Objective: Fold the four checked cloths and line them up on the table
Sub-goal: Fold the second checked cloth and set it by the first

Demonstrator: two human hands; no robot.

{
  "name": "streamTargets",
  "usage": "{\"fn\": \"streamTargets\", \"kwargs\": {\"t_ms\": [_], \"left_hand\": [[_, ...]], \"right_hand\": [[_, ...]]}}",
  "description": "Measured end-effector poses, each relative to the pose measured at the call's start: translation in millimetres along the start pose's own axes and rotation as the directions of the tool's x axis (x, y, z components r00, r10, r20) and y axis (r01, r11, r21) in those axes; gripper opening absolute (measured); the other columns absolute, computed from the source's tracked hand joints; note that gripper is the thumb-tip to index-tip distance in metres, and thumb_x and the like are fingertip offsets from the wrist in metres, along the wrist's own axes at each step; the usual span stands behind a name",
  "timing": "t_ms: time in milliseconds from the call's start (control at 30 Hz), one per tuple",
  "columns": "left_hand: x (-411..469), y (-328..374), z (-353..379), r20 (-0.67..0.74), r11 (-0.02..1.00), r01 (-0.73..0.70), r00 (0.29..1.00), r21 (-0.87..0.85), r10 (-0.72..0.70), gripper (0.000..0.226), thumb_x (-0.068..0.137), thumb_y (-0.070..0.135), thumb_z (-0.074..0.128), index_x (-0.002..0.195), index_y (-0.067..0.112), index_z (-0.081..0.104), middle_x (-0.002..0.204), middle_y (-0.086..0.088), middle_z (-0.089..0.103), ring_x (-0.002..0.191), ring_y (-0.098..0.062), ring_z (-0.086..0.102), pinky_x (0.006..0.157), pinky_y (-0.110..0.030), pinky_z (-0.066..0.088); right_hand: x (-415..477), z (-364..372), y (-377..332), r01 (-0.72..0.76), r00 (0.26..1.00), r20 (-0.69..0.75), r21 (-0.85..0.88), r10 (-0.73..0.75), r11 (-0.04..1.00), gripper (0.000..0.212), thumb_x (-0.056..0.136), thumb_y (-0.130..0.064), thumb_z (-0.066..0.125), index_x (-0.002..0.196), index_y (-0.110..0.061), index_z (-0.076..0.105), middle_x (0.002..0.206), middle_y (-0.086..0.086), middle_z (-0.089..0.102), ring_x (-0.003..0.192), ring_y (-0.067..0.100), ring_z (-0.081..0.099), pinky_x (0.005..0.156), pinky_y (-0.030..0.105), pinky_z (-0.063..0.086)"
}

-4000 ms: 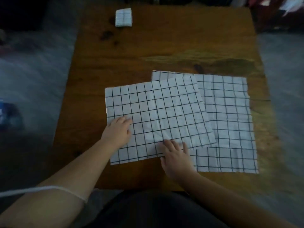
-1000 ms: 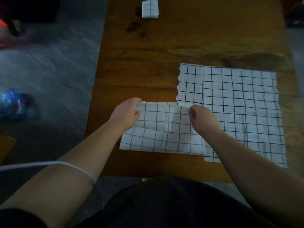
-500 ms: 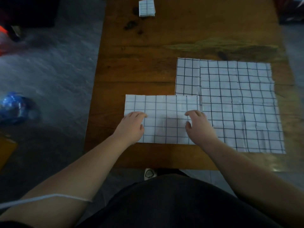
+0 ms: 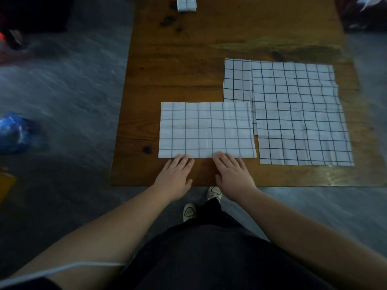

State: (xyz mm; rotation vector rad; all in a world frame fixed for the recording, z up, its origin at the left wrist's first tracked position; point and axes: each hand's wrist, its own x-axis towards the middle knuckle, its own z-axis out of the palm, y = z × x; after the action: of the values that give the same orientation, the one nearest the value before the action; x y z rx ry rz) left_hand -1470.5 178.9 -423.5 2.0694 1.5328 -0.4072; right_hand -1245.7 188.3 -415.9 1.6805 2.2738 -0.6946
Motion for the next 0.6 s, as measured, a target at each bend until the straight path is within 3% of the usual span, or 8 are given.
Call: {"fn": "streamTargets", "kwargs": {"t_ms": [267, 600], "left_hand": [[-10.1, -3.0, 8.5, -0.071, 0.989, 0.146, 0.987, -0.025, -0.147, 0.067, 0.106, 0.044, 0.031, 0.163, 0.026, 0.002, 0.171, 0.002, -0.001, 0.156, -0.019, -0.003, 0.127, -0.047, 0.004], [-20.3, -18.5, 7.6, -0.125, 0.951, 0.3, 0.943, -0.072, -0.307, 0.065, 0.106, 0.042, 0.033, 0.163, 0.023, 0.009, 0.17, 0.0, 0.009, 0.156, -0.022, 0.008, 0.126, -0.046, 0.013]], "right_hand": [[-8.5, 13.3, 14.1, -0.082, 0.997, -0.002, -0.037, 0.082, 0.996, 0.067, 0.105, -0.041, 0.032, 0.162, -0.027, 0.001, 0.171, -0.005, -0.003, 0.156, 0.017, -0.007, 0.126, 0.052, 0.0], [-27.1, 15.2, 51.6, -0.285, 0.956, -0.055, 0.062, 0.288, 0.957, 0.068, 0.105, -0.038, 0.033, 0.163, -0.019, 0.002, 0.171, -0.003, 0.001, 0.156, 0.016, -0.004, 0.127, 0.047, 0.001]]}}
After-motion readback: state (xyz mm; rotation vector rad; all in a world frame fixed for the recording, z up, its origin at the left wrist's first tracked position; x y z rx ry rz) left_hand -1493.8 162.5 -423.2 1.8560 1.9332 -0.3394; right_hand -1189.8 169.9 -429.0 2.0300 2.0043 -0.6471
